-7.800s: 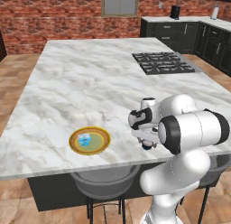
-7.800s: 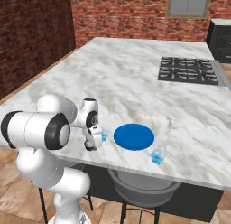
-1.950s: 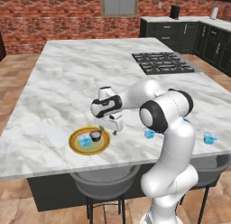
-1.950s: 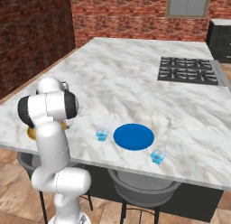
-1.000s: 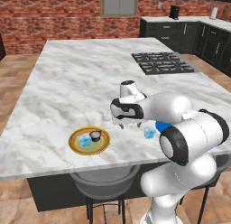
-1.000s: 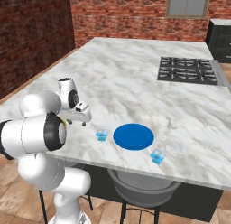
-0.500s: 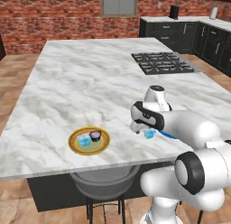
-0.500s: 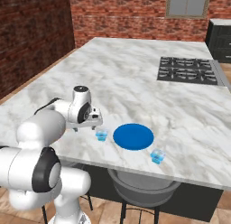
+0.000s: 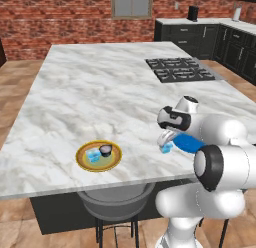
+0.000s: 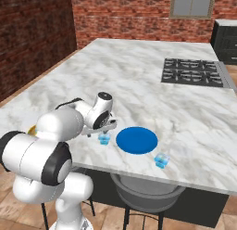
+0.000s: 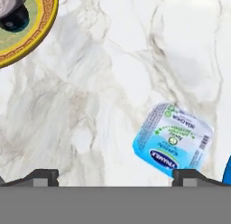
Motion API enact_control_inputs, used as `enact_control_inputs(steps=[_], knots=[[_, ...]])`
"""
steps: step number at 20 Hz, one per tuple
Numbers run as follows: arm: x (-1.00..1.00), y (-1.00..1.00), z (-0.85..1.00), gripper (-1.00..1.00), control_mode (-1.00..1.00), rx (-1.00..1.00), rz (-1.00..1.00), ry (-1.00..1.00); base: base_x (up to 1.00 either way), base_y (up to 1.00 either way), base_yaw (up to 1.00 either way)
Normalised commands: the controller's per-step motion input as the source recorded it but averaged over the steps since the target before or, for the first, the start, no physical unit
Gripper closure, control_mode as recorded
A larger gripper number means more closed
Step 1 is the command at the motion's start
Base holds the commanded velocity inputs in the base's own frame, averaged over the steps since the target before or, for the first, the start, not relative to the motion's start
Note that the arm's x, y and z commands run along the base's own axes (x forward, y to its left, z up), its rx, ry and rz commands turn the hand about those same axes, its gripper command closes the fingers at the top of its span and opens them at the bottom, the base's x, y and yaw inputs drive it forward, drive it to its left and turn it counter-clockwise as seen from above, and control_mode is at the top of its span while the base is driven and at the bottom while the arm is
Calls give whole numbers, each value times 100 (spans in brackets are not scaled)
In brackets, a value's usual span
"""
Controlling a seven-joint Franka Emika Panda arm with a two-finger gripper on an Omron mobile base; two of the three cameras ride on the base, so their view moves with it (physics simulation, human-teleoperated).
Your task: Place two yogurt containers on each plate.
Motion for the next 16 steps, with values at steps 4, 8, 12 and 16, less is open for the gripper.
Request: enact_control_inputs(steps=[4, 8, 12, 16], knots=[[24, -12, 2, -100, -100, -1, 0, 1, 0, 0, 0], [2, -7, 0, -100, -100, -8, -10, 0, 0, 0, 0], [0, -8, -4, -100, -100, -4, -23, 0, 0, 0, 0], [2, 0, -9, -100, -100, 0, -23, 0, 0, 0, 0]])
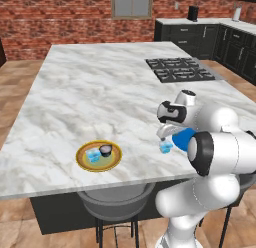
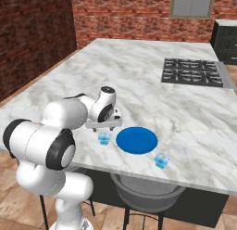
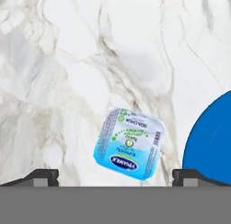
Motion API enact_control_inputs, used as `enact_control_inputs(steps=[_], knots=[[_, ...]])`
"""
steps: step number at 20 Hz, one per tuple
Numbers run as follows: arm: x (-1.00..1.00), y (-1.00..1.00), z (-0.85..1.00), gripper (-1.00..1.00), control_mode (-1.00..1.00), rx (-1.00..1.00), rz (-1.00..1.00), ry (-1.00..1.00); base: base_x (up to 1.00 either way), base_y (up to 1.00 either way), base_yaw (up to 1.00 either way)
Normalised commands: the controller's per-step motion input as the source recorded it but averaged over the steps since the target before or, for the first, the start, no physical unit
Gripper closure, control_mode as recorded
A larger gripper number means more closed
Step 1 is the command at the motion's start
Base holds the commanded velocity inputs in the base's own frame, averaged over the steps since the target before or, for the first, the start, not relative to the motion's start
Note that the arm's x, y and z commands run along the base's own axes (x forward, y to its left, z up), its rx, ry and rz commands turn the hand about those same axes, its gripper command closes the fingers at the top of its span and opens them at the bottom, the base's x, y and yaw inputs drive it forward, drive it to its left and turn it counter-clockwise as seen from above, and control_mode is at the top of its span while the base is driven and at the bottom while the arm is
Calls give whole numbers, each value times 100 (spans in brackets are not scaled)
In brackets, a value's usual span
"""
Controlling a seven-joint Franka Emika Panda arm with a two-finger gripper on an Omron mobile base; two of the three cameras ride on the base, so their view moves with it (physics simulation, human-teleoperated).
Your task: Place two yogurt containers on each plate.
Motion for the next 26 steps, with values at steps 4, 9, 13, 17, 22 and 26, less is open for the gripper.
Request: enact_control_inputs(steps=[4, 9, 13, 17, 22, 26], knots=[[13, 0, -7, -100, -100, 0, -23, 4, 0, 0, 0], [6, 0, -10, -100, -100, 0, -10, 1, 0, 0, 0], [7, 0, -12, -100, -100, 0, 0, 8, 0, 0, 0], [5, 0, -20, -100, -100, 0, 0, 4, 0, 0, 0], [8, -1, -22, -100, -100, 0, 0, 1, 0, 0, 0], [16, 0, -21, -100, -100, 0, 0, 1, 0, 0, 0]])
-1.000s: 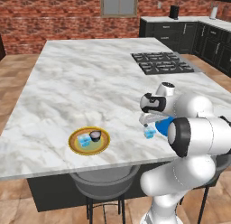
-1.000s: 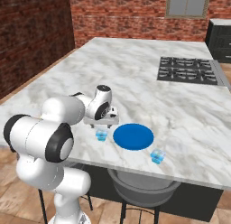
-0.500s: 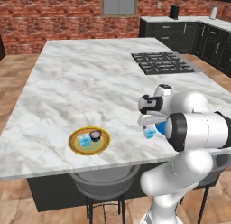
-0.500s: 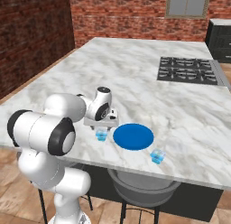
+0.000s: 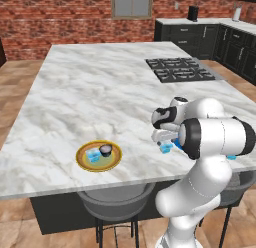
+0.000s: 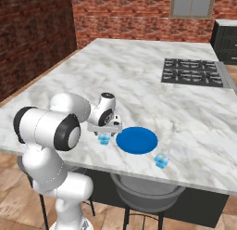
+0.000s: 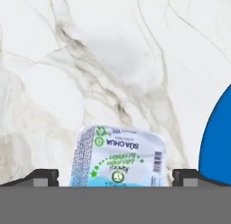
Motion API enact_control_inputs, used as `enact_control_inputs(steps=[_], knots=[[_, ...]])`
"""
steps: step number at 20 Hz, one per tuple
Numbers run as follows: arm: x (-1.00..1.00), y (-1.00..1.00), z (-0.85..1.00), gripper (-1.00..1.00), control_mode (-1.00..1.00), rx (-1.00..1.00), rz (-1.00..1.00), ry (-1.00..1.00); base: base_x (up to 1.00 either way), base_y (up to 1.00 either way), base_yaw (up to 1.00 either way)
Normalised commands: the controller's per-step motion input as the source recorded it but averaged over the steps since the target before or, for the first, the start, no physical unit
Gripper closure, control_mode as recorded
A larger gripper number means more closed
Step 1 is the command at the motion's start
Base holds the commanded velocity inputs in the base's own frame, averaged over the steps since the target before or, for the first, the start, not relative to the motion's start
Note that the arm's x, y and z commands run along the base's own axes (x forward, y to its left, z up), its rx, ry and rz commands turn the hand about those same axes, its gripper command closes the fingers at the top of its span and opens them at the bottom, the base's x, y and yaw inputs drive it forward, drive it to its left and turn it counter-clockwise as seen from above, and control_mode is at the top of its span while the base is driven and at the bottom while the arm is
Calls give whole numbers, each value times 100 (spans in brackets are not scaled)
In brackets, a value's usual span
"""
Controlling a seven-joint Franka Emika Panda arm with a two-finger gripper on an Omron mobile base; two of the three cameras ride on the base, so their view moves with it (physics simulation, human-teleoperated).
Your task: Place two yogurt containers on each plate.
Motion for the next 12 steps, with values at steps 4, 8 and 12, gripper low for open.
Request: enact_control_inputs(steps=[4, 8, 12], knots=[[15, 0, -22, -100, -100, 0, 0, 0, 0, 0, 0], [10, 0, -22, -100, -100, 0, 0, 0, 0, 0, 0], [11, 0, -19, -100, -100, 0, 0, 0, 0, 0, 0]])
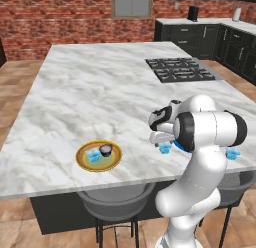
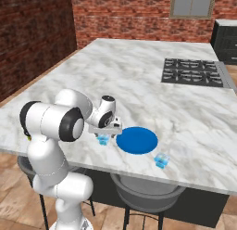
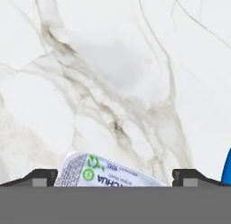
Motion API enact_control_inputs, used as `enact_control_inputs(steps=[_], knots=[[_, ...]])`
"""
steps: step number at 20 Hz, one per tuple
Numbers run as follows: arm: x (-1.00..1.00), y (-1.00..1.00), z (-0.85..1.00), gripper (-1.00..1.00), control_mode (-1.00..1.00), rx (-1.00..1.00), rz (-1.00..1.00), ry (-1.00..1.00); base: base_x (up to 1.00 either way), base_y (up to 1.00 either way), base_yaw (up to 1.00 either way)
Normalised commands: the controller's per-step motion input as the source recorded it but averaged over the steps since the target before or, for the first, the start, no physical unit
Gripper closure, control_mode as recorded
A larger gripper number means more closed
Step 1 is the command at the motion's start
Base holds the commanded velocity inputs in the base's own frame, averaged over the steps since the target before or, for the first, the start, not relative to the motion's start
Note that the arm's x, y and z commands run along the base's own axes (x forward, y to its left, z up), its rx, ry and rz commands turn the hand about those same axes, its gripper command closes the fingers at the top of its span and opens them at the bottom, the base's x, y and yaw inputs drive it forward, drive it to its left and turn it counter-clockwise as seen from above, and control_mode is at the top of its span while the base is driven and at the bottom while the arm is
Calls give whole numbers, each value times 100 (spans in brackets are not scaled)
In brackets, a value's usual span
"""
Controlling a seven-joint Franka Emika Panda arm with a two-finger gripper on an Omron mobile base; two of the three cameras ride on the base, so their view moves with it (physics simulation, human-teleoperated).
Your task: Place two yogurt containers on each plate.
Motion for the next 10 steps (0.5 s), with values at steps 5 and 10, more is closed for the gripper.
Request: enact_control_inputs(steps=[5, 10], knots=[[5, -1, -12, -100, -100, 0, 0, 0, 0, 0, 0], [-2, -1, -3, -100, -100, 0, 0, 0, 0, 0, 0]])
